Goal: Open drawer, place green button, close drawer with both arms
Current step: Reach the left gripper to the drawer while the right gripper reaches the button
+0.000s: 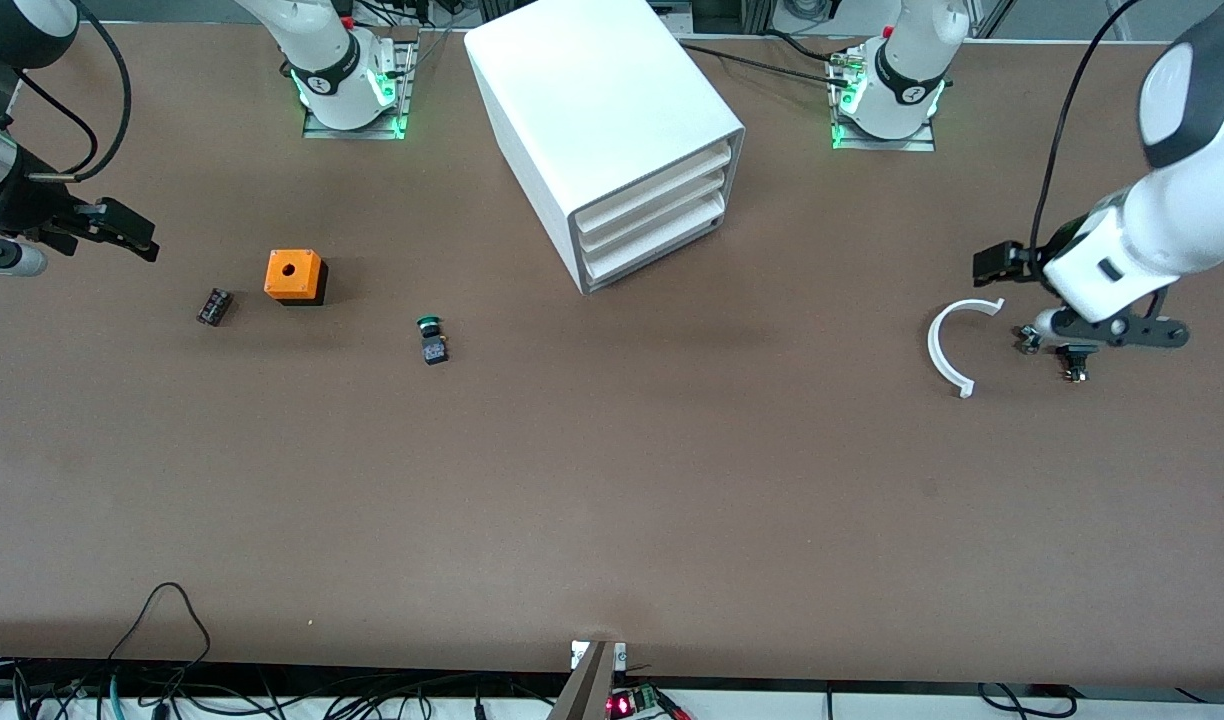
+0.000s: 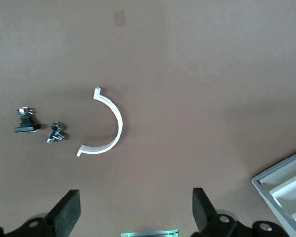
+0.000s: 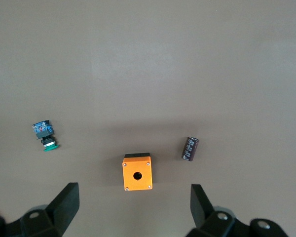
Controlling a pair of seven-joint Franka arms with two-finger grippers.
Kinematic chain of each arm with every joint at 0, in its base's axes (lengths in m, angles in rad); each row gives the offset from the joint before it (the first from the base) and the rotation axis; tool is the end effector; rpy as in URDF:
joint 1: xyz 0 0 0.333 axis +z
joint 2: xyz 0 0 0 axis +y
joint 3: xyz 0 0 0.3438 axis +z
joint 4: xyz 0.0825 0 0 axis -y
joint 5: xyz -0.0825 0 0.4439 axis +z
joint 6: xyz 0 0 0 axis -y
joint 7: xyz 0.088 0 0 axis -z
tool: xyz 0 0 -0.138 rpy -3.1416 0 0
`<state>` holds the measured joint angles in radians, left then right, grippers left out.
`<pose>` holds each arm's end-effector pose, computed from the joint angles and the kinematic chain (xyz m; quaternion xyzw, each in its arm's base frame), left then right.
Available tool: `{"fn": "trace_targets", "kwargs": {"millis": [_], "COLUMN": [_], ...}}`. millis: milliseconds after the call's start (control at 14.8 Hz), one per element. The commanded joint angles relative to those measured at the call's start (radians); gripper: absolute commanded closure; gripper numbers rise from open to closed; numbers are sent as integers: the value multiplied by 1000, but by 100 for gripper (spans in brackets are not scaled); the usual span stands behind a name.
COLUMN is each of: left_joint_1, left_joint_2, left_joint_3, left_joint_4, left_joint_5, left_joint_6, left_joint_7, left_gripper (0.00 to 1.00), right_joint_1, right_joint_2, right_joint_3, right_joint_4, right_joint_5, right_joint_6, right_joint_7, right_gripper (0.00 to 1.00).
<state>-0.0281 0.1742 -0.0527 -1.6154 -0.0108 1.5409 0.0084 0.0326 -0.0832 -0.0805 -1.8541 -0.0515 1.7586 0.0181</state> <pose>0.6413 -0.0515 0.4862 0.9913 -0.0439 -0.1242 0.0055 0.5904 -0.0356 0.5360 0.9994 -0.0279 -0.0066 0.0218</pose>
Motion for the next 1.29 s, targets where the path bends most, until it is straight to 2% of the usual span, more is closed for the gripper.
{"fn": "trace_targets", "kwargs": {"millis": [0, 135, 406, 542, 813, 1016, 1219], "left_joint_1": [13, 14, 10, 5, -19, -65, -69], "left_joint_2": [54, 96, 129, 168, 264, 314, 338], "left_joint_3": [-2, -2, -15, -29, -38, -55, -136], "left_joint_4": [23, -7, -194, -247, -346, -403, -455], "left_joint_5": [-64, -179, -443, -553, -860, -1003, -1042], "left_joint_6": [-16, -5, 125, 127, 130, 151, 261], "left_joint_7": [45, 62, 88, 189, 451, 544, 581], "left_gripper": [0, 0, 0, 0, 0, 0, 0], "right_joint_1": [0, 0, 10, 73, 150, 167, 219], "right_joint_2": [-9, 2, 49, 80, 172, 258, 338], "right_joint_3": [-2, -1, 4, 4, 2, 4, 4], "right_joint_4": [-1, -1, -1, -1, -1, 1, 1], "right_joint_5": [13, 30, 116, 105, 102, 99, 105], "right_joint_6": [-7, -2, 7, 30, 110, 180, 252], "right_joint_7": [-20, -20, -10, -9, -4, -6, -3], "right_gripper": [0, 0, 0, 0, 0, 0, 0]}}
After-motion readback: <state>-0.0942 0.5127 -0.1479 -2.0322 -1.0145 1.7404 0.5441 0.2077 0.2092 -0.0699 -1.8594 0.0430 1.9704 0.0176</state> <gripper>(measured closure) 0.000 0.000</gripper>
